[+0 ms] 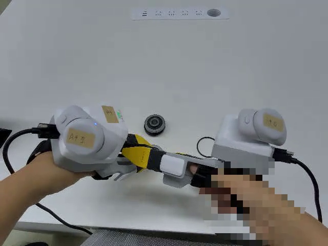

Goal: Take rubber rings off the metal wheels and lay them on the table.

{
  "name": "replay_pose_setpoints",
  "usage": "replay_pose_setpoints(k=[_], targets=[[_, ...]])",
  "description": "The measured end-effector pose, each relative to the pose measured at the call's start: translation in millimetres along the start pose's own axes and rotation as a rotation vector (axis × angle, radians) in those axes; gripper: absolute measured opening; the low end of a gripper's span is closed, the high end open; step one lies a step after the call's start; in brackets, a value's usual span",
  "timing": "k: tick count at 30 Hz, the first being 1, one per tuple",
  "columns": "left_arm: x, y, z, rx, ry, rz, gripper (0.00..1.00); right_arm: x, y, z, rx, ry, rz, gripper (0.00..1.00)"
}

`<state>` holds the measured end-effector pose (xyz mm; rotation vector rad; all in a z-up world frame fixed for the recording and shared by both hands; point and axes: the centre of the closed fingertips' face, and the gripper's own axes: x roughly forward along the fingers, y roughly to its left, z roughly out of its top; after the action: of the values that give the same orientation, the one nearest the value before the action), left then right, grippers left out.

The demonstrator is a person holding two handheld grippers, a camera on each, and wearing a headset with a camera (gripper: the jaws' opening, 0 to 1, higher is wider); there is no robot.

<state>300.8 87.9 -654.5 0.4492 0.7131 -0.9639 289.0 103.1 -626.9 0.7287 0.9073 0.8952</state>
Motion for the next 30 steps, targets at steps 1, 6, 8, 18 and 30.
replay_pose_setpoints(k=[1, 6, 8, 18, 30], targets=[[0.0, 0.0, 0.0, 0.0, 0.0, 0.0, 0.13, -0.1, 0.0, -1.2, 0.002, 0.007, -0.007, 0.76], [0.1, 0.0, 0.3, 0.001, 0.001, 0.002, 0.13, -0.4, 1.4, -5.9, 0.032, 0.029, -0.017, 0.76], [0.2, 0.0, 0.3, -0.002, -0.001, 0.002, 0.13, -0.2, 0.7, -6.1, 0.025, 0.033, -0.015, 0.76], [0.2, 0.0, 0.4, -0.012, -0.009, 0.007, 0.13, -1.7, 0.0, -0.1, 0.039, -0.004, 0.001, 0.7], [0.3, -0.5, 0.3, -0.014, -0.007, 0.005, 0.13, -6.3, -7.7, 3.1, 0.078, -0.029, 0.031, 0.59]])
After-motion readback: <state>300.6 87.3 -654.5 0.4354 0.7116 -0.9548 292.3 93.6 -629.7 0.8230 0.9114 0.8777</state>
